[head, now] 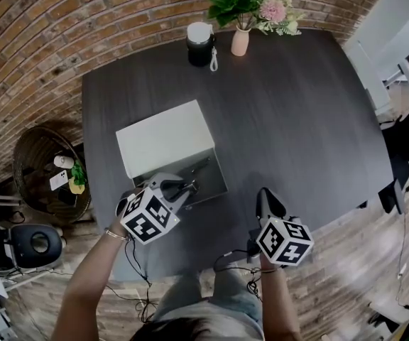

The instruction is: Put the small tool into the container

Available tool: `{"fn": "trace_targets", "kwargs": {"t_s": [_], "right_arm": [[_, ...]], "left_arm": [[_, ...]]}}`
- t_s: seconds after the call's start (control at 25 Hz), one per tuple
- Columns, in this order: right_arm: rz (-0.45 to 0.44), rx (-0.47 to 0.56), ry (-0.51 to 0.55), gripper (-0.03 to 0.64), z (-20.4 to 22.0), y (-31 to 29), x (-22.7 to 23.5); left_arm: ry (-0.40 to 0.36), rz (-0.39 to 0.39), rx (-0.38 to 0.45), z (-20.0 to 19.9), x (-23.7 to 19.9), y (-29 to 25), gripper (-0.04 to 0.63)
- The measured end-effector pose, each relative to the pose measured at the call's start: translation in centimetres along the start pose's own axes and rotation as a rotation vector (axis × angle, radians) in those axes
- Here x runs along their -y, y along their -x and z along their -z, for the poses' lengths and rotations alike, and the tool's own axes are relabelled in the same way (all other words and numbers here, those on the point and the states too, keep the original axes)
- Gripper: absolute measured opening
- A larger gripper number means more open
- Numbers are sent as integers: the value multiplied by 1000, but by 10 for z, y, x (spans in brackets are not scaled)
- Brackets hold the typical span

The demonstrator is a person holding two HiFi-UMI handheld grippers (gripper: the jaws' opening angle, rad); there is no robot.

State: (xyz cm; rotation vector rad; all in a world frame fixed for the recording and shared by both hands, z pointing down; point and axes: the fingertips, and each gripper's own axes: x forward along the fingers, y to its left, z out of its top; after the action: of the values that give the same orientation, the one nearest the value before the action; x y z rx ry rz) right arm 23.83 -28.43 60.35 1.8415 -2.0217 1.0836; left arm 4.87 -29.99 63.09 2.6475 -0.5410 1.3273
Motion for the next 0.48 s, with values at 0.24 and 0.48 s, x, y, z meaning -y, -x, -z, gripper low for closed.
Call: {"fn": "trace_targets", "kwargs": {"t_s": [0.24, 0.48], "right_arm": [[6, 2, -7, 1, 1, -1, 4], [9, 1, -7, 0, 2, 0, 5]], "left_arm": [[39, 53, -10, 1, 5, -3, 80], [83, 112, -20, 2, 13, -9, 87]]}}
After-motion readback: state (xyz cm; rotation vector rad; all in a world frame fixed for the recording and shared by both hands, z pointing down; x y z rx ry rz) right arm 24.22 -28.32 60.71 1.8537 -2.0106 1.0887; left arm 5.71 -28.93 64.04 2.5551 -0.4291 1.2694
